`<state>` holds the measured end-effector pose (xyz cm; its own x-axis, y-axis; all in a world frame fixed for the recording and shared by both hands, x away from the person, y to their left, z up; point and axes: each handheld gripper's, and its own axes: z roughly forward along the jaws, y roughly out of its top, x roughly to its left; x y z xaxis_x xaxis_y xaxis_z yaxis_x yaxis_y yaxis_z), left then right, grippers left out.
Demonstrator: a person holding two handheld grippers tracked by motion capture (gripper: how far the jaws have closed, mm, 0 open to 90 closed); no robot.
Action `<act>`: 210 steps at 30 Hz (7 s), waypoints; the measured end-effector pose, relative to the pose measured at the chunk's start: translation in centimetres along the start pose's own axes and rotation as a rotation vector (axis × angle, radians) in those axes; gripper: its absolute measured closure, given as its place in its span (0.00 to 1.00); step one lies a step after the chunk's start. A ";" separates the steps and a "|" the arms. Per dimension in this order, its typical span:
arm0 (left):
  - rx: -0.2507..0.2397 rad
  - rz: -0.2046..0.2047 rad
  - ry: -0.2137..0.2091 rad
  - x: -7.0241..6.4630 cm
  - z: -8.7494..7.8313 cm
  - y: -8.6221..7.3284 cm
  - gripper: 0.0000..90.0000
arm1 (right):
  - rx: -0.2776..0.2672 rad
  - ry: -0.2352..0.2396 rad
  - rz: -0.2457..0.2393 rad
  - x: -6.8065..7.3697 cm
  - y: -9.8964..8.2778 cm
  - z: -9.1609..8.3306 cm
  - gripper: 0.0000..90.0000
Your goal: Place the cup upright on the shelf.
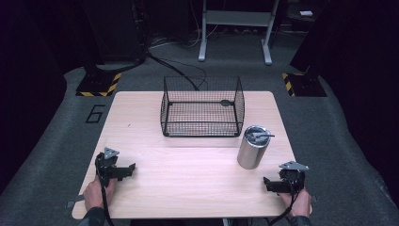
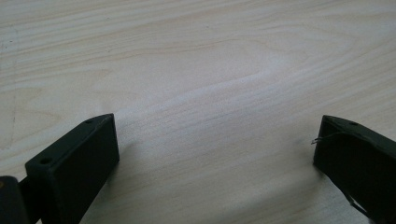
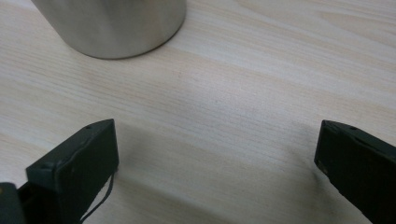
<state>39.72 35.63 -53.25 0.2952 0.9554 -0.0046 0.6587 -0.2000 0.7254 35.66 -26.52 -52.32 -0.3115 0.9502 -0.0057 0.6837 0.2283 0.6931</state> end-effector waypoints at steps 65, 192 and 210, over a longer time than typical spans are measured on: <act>-0.004 0.000 -0.002 0.0 0.1 0.0 0.00 | -0.272 0.109 0.023 5.1 12.0 -2.3 0.00; -0.007 0.006 -0.002 0.1 0.1 0.0 0.00 | -0.367 0.273 -0.154 11.1 27.1 -5.1 0.04; -0.002 0.014 -0.003 0.1 0.0 0.0 0.00 | -0.369 0.264 -0.176 12.9 32.0 -3.1 0.04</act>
<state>39.81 35.72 -53.25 0.3066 0.9518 0.0038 0.6529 -0.2132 0.7268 51.45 -7.60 -28.02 -0.5906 0.8070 0.0043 0.3411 0.2448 0.9076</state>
